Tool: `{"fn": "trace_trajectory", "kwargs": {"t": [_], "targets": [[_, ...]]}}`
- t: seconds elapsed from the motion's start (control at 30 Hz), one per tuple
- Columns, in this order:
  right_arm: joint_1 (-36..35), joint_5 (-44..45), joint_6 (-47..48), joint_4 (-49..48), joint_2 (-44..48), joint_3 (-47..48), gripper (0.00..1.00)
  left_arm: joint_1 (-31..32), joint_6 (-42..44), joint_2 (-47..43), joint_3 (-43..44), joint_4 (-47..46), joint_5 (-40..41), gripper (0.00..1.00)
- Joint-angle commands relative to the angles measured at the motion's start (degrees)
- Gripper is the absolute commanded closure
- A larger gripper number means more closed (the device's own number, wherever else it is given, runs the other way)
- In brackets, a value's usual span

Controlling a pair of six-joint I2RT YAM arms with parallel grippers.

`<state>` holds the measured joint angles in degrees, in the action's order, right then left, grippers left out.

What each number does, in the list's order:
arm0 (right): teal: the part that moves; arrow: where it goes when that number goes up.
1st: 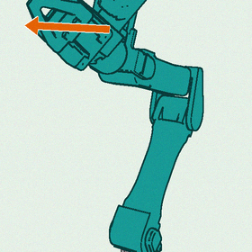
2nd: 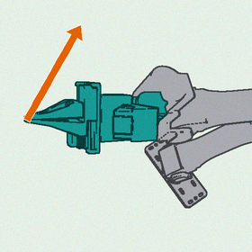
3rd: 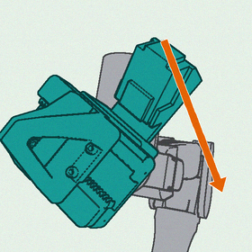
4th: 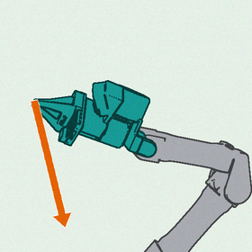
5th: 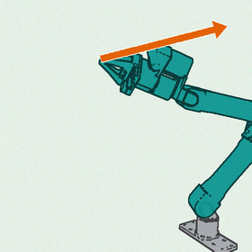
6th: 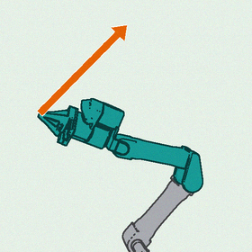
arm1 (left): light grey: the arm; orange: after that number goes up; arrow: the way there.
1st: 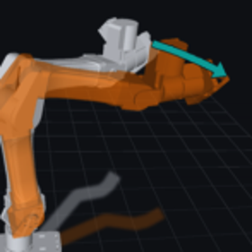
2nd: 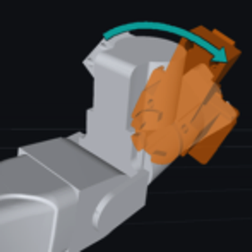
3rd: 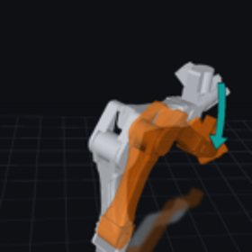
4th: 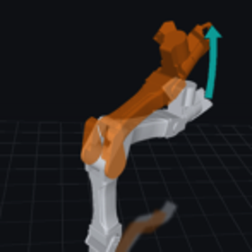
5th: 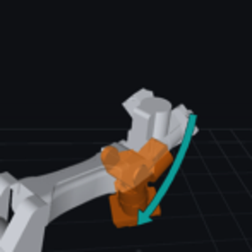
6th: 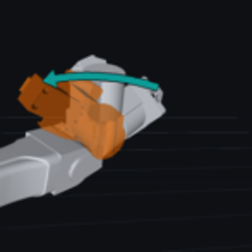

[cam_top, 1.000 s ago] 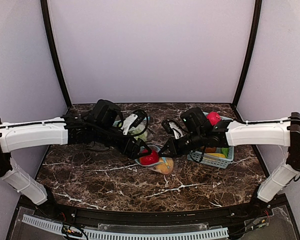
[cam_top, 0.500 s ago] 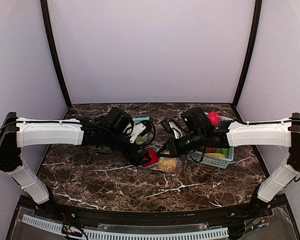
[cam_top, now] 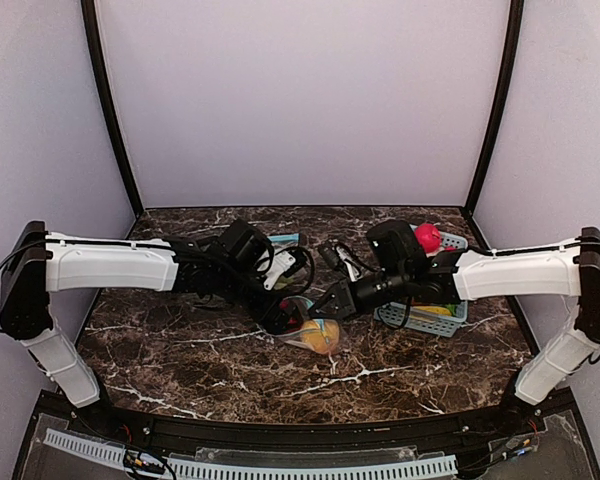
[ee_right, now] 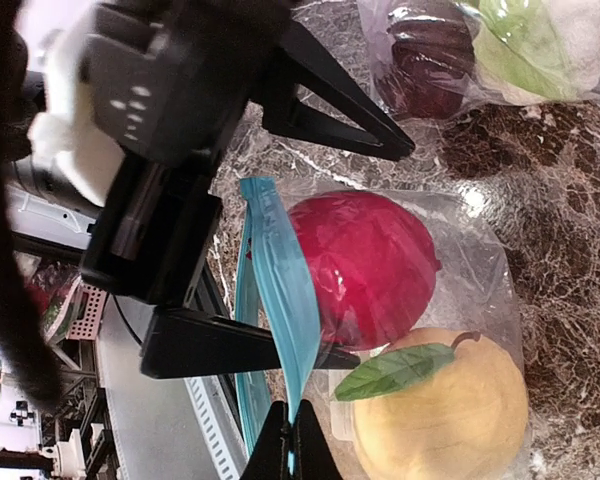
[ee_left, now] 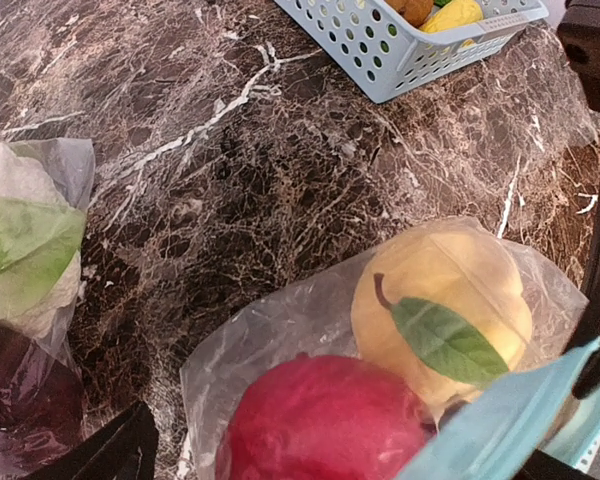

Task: Place the food in the zip-top bag and seal the zipper
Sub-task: Adjust the fake fruit in the zipper food storage bag.

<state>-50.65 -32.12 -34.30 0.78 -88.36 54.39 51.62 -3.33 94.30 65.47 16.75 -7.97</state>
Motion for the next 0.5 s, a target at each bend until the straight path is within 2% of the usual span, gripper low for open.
{"fn": "trace_trajectory", "kwargs": {"t": [0.0, 0.2, 0.47], "targets": [[-0.6, -2.6, -0.4, -4.2, 2.7, -1.0, 1.00, 0.1, 1.0, 0.8, 0.4, 0.2, 2.0, 0.01], [-0.6, -1.3, -0.6, -4.2, 2.6, -1.6, 1.00, 0.0, 0.1, 0.9, 0.7, 0.2, 2.2, 0.01], [-0.6, -0.7, -0.9, -4.3, 2.1, -2.2, 1.00, 0.0, -3.2, -4.6, 3.1, -0.5, -2.0, 0.01]]}}
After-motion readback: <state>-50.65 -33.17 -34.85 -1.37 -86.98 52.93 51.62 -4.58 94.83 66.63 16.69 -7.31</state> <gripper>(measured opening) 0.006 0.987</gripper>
